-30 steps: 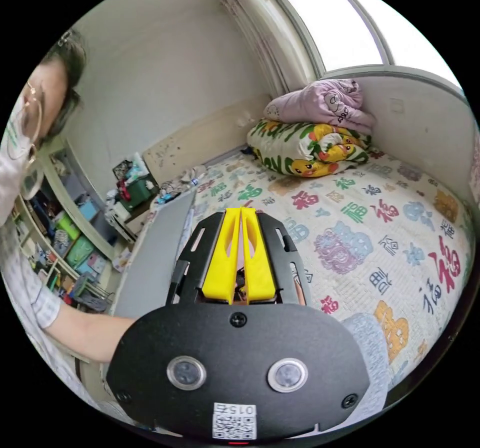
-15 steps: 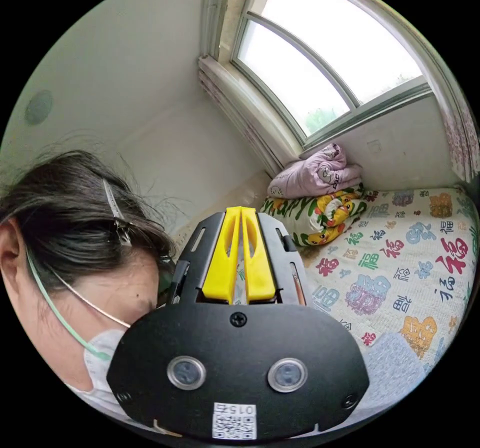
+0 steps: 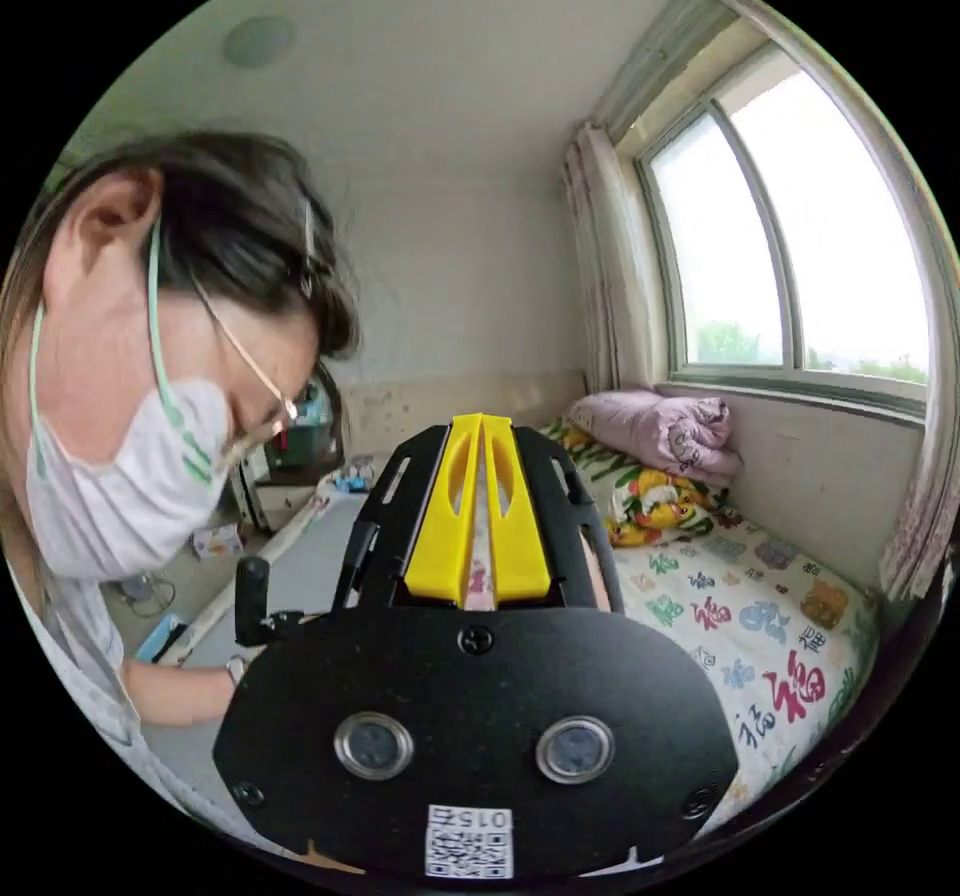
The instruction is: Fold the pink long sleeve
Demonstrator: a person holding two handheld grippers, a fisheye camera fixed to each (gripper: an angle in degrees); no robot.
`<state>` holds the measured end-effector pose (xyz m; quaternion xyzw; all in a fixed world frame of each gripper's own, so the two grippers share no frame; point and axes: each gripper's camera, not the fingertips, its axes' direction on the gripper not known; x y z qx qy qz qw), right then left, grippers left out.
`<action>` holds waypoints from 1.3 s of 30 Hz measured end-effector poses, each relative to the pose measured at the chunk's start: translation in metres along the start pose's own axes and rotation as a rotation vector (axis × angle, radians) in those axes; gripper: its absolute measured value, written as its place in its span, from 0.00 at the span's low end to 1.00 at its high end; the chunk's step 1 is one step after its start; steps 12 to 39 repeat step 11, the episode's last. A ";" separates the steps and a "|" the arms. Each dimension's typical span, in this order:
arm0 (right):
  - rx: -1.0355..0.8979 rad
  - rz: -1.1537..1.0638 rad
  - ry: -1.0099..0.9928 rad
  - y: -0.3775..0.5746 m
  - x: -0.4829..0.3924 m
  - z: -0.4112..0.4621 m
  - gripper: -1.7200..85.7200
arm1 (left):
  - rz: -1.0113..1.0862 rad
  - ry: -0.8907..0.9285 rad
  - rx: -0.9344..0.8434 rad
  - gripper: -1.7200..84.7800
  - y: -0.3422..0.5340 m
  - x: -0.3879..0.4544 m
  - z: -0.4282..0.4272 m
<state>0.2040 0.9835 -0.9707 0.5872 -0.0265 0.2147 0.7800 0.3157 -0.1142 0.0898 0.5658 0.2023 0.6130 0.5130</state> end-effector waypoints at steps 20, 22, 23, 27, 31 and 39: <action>-0.962 -0.275 0.067 0.115 -0.059 0.232 0.15 | -0.178 -0.107 -0.189 0.15 0.147 -0.088 -0.026; -0.962 -0.275 0.067 0.115 -0.059 0.232 0.15 | -0.178 -0.107 -0.189 0.15 0.147 -0.088 -0.026; -0.962 -0.275 0.067 0.115 -0.059 0.232 0.15 | -0.178 -0.107 -0.189 0.15 0.147 -0.088 -0.026; -0.962 -0.275 0.067 0.115 -0.059 0.232 0.15 | -0.178 -0.107 -0.189 0.15 0.147 -0.088 -0.026; -0.962 -0.275 0.067 0.115 -0.059 0.232 0.15 | -0.178 -0.107 -0.189 0.15 0.147 -0.088 -0.026; -0.962 -0.275 0.067 0.115 -0.059 0.232 0.15 | -0.178 -0.107 -0.189 0.15 0.147 -0.088 -0.026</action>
